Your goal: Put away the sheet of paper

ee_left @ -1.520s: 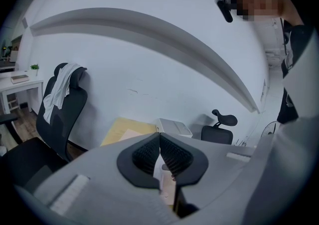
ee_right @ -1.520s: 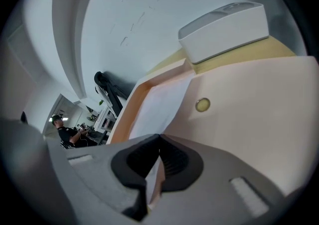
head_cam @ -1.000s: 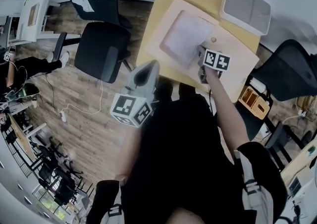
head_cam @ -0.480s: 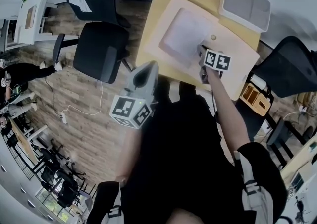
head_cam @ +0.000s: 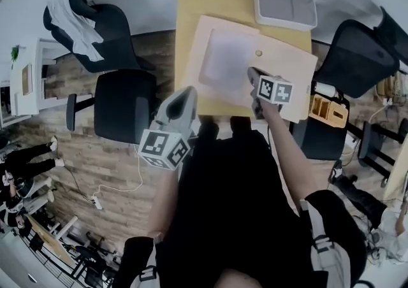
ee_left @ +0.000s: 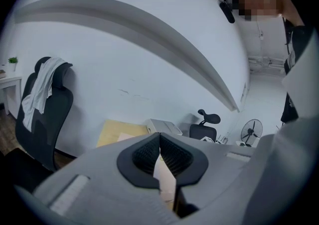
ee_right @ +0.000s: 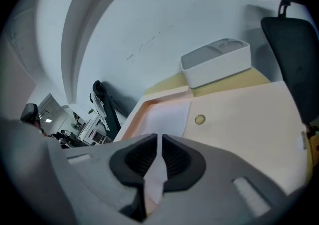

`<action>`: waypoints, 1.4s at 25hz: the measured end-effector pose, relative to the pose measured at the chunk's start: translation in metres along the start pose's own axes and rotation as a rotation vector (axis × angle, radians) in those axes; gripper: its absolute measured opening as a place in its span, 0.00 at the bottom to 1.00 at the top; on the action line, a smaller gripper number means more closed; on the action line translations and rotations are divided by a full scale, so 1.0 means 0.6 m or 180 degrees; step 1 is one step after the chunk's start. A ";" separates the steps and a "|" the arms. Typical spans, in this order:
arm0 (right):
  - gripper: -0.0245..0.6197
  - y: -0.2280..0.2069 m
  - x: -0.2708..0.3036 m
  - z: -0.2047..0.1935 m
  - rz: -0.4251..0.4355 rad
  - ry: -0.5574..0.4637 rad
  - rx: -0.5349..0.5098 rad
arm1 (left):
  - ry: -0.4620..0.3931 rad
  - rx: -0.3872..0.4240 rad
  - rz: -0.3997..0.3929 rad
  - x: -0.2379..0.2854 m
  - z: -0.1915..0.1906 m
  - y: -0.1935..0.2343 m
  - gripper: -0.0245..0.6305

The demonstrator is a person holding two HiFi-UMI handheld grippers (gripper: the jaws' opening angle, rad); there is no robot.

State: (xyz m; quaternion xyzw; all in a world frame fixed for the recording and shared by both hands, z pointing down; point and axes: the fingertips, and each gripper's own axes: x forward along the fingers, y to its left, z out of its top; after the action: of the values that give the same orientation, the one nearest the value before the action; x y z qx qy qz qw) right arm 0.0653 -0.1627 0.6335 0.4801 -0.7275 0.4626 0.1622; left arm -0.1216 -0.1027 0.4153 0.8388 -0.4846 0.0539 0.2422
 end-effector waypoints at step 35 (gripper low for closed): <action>0.04 0.319 -0.302 0.057 0.0063 -0.1928 -0.0954 | 0.0028 0.0309 -0.1218 -0.010 0.034 -0.008 0.05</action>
State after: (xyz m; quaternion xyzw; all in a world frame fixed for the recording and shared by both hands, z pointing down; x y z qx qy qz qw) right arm -0.0017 -0.0701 0.3935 0.5595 -0.8072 0.1884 0.0030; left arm -0.1239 -0.1052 0.3940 0.9260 -0.3121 0.0339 0.2094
